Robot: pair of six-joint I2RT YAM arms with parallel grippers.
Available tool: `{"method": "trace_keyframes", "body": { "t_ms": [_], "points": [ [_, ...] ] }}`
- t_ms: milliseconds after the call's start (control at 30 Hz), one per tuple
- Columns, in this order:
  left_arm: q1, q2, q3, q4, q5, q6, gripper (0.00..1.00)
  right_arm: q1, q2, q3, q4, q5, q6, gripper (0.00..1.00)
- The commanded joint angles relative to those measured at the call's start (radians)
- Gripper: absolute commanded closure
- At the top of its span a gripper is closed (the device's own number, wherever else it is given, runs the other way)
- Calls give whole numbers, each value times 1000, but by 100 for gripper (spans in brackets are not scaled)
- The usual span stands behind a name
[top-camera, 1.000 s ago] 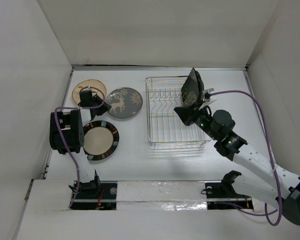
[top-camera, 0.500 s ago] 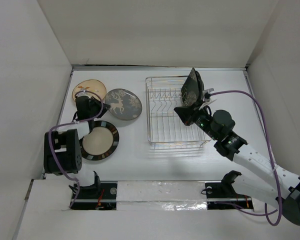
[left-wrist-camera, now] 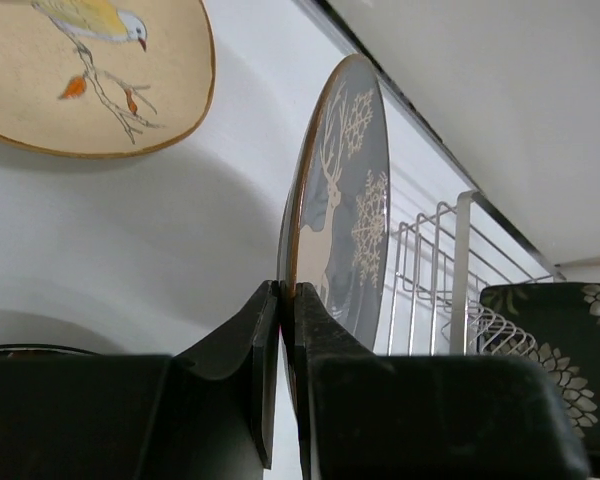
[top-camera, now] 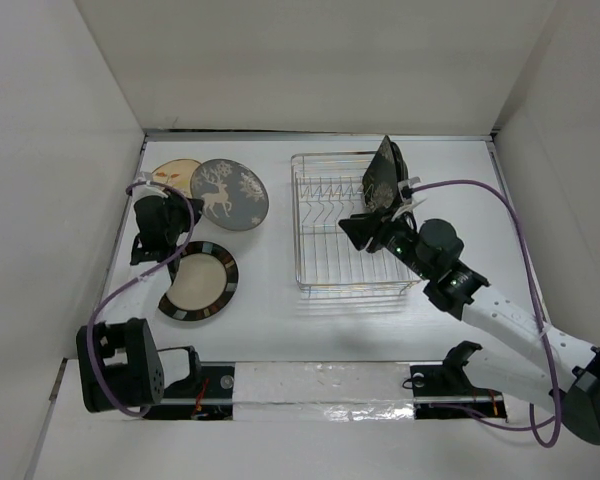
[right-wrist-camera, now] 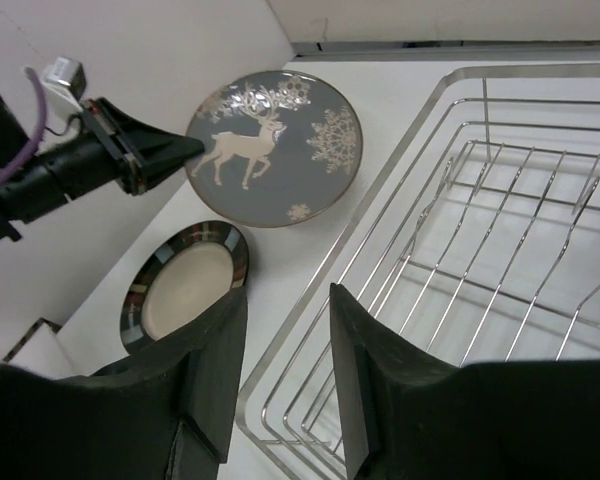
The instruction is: Load the plates into the dish rack
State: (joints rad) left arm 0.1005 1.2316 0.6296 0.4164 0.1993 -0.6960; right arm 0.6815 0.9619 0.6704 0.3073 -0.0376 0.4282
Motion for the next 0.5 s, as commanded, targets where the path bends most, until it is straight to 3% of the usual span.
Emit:
{"method": "trace_keyframes", "body": {
  "t_ms": [0, 267, 467],
  "points": [
    [8, -139, 35, 108, -44, -24, 100, 7, 23, 8, 76, -39, -16, 49],
    [18, -262, 137, 71, -21, -25, 100, 39, 66, 14, 138, -116, 14, 29],
    [18, -299, 119, 119, 104, -109, 100, 39, 176, 125, 112, -68, 52, 7]
  ]
}}
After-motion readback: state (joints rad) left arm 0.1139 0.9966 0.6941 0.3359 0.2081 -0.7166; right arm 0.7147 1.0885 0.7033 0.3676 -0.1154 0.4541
